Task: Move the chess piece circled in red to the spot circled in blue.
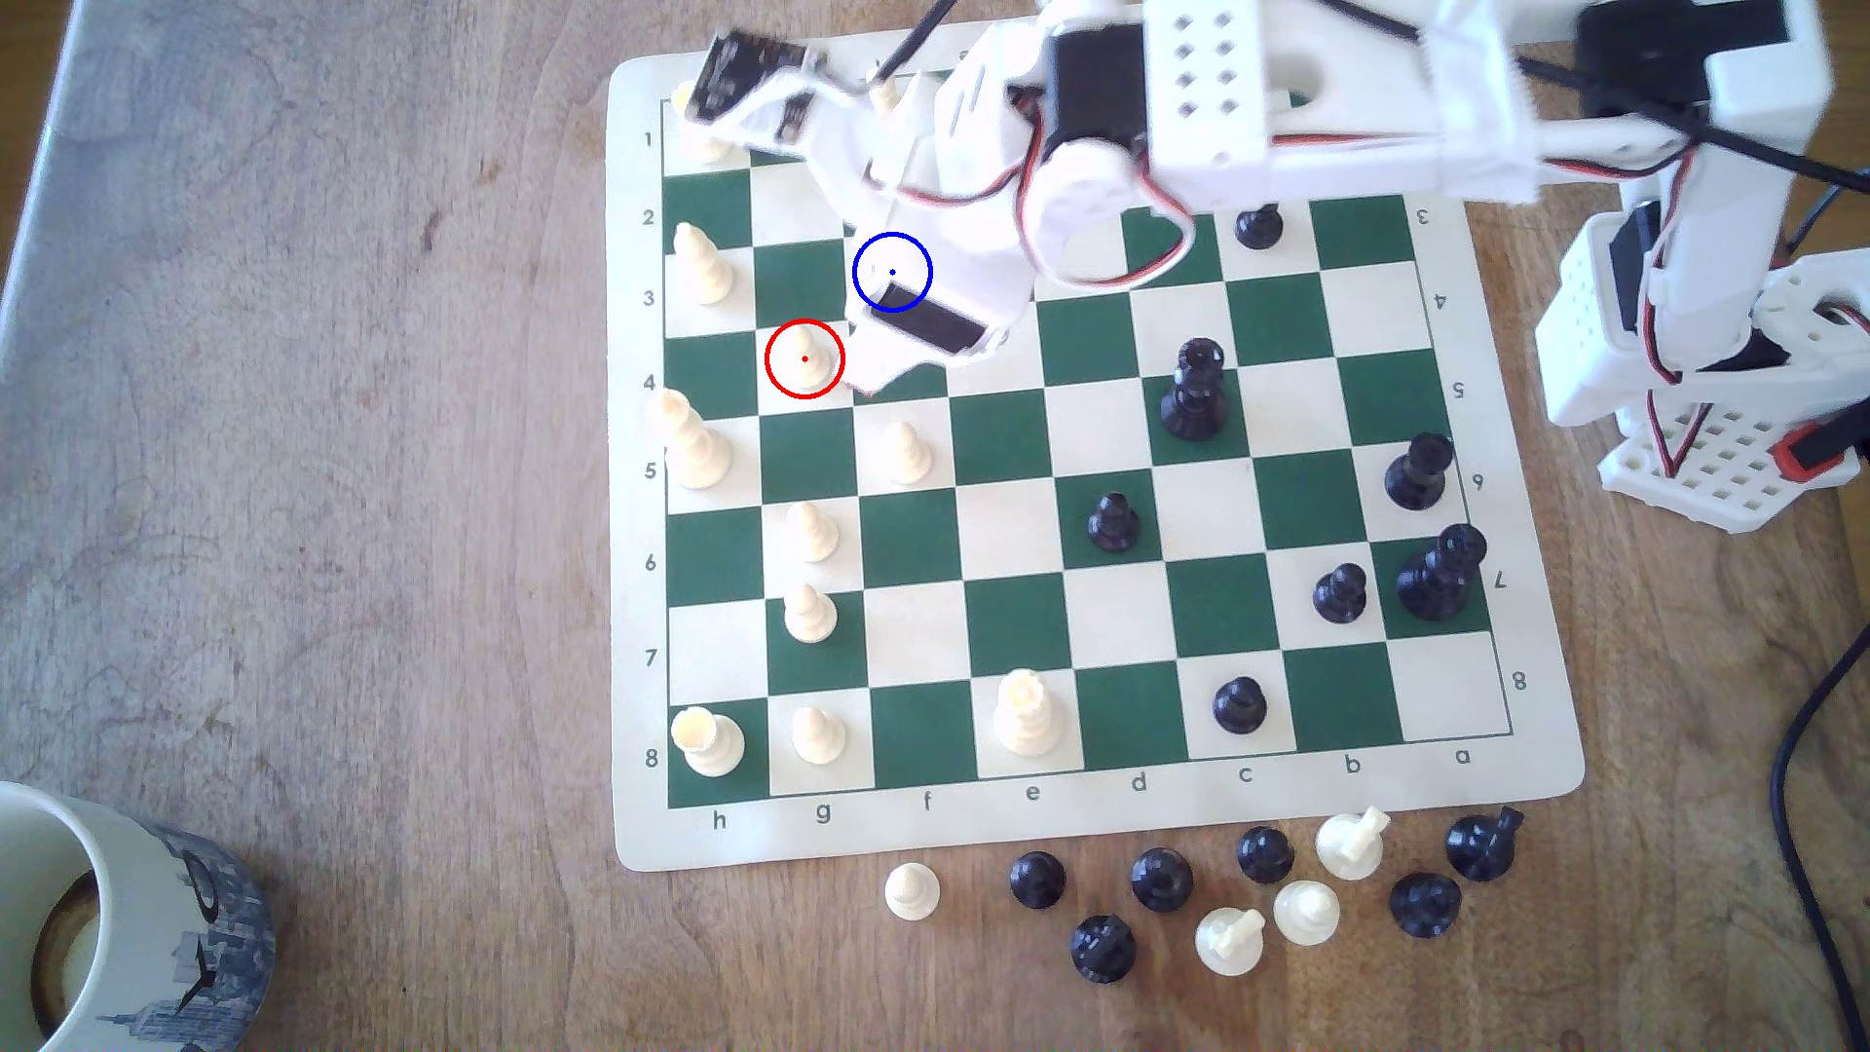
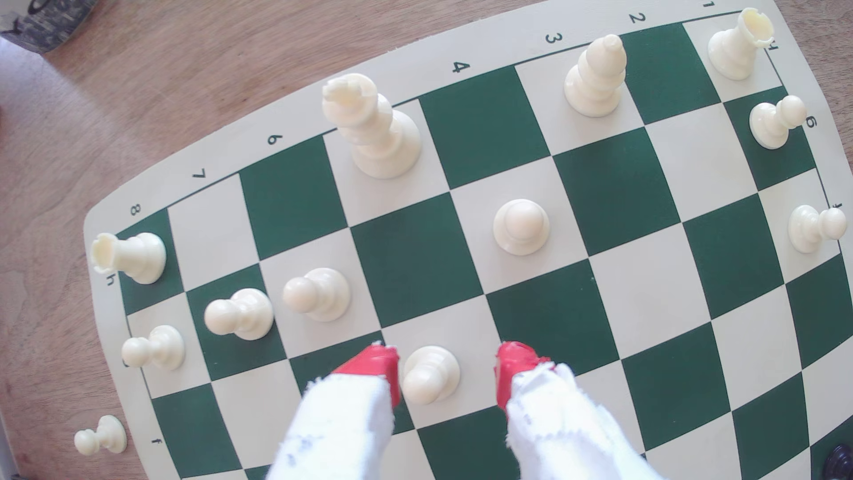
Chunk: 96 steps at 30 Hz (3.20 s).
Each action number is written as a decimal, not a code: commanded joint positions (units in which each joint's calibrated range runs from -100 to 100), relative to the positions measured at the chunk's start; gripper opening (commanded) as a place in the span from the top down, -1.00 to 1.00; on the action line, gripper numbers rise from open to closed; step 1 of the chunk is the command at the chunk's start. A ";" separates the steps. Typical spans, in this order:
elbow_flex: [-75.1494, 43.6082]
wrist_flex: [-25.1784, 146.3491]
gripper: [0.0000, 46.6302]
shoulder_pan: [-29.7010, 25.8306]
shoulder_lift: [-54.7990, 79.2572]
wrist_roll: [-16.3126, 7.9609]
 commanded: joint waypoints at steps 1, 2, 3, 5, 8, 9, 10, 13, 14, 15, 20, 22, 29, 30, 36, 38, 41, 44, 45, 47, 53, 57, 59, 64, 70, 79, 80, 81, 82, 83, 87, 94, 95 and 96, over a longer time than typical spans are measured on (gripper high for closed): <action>-4.95 -2.61 0.45 1.38 0.48 -0.10; -4.95 -3.02 0.44 1.54 0.99 -0.10; -4.86 -3.92 0.43 1.69 1.67 -0.10; -4.77 -4.66 0.42 1.93 2.60 -0.10; -4.31 -6.21 0.42 2.24 3.71 -0.05; -4.22 -6.71 0.42 2.32 4.04 -0.05; -4.22 -7.36 0.42 2.48 4.47 0.00; -4.31 -9.57 0.41 2.94 6.00 0.15; -4.50 -9.98 0.41 3.02 6.42 0.24; -4.68 -10.31 0.41 3.02 6.85 0.29; -5.13 -11.13 0.43 3.10 8.88 0.73; -5.13 -11.13 0.43 3.02 9.65 0.93; -5.13 -14.16 0.38 3.26 10.67 1.03; -5.22 -14.98 0.38 3.26 10.92 1.03; -5.67 -16.12 0.36 3.18 12.62 1.17; -6.58 -16.21 0.36 3.26 13.55 1.22; -7.76 -16.45 0.36 3.41 14.32 1.32; -9.03 -16.62 0.37 3.49 14.83 1.37; -9.30 -16.70 0.37 3.49 14.91 1.42; -9.66 -16.70 0.39 3.49 15.34 1.66; -9.84 -17.35 0.41 3.57 16.01 1.71; -10.66 -17.35 0.43 3.65 16.35 1.81; -10.75 -17.27 0.44 3.73 16.61 1.95; -10.75 -17.19 0.44 3.88 16.95 2.10; -10.84 -17.19 0.62 3.65 16.95 2.10; -12.38 -16.62 0.85 3.02 16.95 2.10; -12.75 -16.37 0.87 2.94 16.95 2.10; -13.20 -16.29 0.89 2.94 16.69 2.10; -13.65 -16.04 0.90 2.94 16.52 2.10; -14.20 -15.80 0.91 2.94 16.35 2.10; -16.37 -14.08 0.91 3.10 14.15 1.90; -10.84 -12.19 0.91 5.13 7.61 2.49; -9.21 -12.52 0.91 5.45 6.85 2.74; -5.49 -13.59 0.91 5.92 5.15 3.27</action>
